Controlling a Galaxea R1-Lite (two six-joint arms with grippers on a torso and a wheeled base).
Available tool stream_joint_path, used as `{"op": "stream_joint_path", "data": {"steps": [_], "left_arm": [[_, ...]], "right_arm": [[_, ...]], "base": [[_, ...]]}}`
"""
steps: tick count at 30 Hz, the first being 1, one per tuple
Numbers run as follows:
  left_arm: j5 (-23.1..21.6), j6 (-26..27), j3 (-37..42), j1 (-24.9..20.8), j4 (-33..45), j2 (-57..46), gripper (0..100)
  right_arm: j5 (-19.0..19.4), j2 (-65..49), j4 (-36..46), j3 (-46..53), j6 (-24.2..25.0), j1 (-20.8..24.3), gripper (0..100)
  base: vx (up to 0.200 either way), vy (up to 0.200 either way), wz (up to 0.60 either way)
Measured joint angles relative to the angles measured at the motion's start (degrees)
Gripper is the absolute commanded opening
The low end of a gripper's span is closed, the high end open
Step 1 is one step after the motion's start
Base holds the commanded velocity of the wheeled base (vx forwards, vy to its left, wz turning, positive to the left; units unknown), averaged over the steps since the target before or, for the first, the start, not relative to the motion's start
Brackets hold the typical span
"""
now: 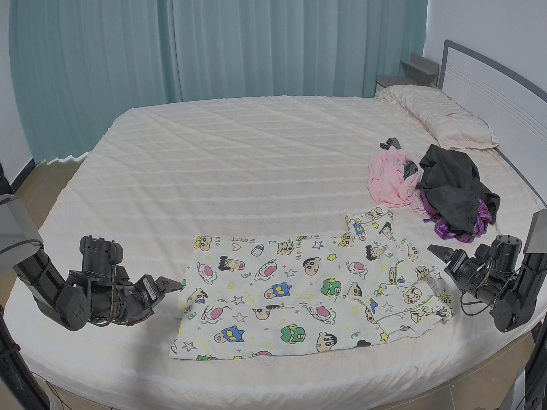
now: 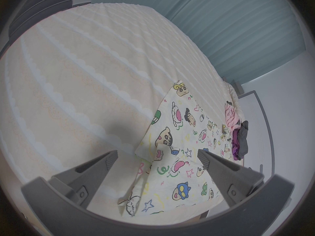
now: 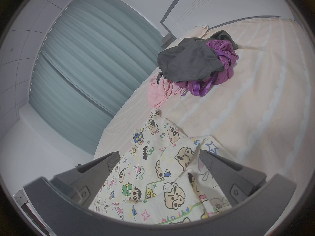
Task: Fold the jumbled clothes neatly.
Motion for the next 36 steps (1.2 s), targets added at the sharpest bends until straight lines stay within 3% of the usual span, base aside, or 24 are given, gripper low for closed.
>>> {"op": "stream_joint_path", "data": {"steps": [7, 16, 28, 36], "left_arm": [[0.0, -1.9, 0.2, -1.3, 0.0, -0.5, 100], [0.4, -2.9, 0.2, -2.4, -0.1, -0.7, 100], [0.6, -4.0, -0.2, -2.6, -0.4, -0.8, 100], [0.9, -3.8, -0.4, -2.4, -0.4, -0.8, 100]], "right_arm": [[0.0, -0.8, 0.0, 0.6, 0.0, 0.3, 100], [0.0, -1.2, 0.1, 0.9, 0.0, 1.1, 100], [0.1, -1.1, -0.2, 1.8, 0.0, 2.0, 100], [0.1, -1.0, -0.2, 2.0, 0.0, 2.3, 100]], "base": [[0.0, -0.2, 0.0], [0.0, 0.0, 0.0], [0.2, 0.0, 0.0], [0.0, 0.0, 0.0]]}}
